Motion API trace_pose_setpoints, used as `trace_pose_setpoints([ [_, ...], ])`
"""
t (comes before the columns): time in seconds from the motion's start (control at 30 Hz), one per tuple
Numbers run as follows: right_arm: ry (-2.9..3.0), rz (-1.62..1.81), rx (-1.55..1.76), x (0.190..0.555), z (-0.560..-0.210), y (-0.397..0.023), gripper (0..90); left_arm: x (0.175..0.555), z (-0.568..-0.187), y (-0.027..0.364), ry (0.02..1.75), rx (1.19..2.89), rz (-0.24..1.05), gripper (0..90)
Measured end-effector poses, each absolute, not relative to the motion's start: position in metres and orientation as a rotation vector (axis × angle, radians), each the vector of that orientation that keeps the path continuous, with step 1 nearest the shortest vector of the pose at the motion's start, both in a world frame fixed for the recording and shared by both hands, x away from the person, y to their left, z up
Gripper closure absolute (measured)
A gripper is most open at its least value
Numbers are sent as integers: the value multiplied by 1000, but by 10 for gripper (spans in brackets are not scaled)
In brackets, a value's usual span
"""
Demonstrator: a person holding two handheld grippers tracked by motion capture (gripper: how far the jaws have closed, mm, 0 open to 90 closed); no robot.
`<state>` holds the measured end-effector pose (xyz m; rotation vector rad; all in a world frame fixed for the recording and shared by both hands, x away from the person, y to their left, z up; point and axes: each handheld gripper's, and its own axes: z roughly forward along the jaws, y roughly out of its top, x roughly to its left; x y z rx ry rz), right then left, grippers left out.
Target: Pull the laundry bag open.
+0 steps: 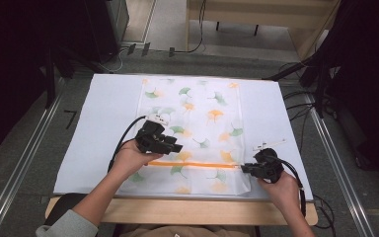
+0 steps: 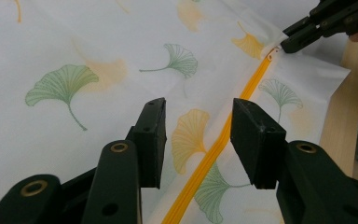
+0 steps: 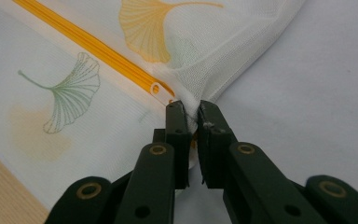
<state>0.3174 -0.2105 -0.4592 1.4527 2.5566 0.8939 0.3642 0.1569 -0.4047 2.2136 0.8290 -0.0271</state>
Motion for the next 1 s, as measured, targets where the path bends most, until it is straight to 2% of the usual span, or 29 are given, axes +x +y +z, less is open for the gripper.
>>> trace_pose_setpoints([
  [0.1,2554,931,1460,317,-455,-211,855,364,-407,151,845,2198,-91,521],
  [0.23,2546,972,1465,315,-451,-212,855,361,-407,144,810,2209,-78,520],
  [0.5,2507,1107,1436,313,-437,-219,855,353,-412,122,744,2213,-105,560],
  [1.0,2510,1136,1375,313,-426,-218,854,346,-419,82,652,2231,-125,599],
])
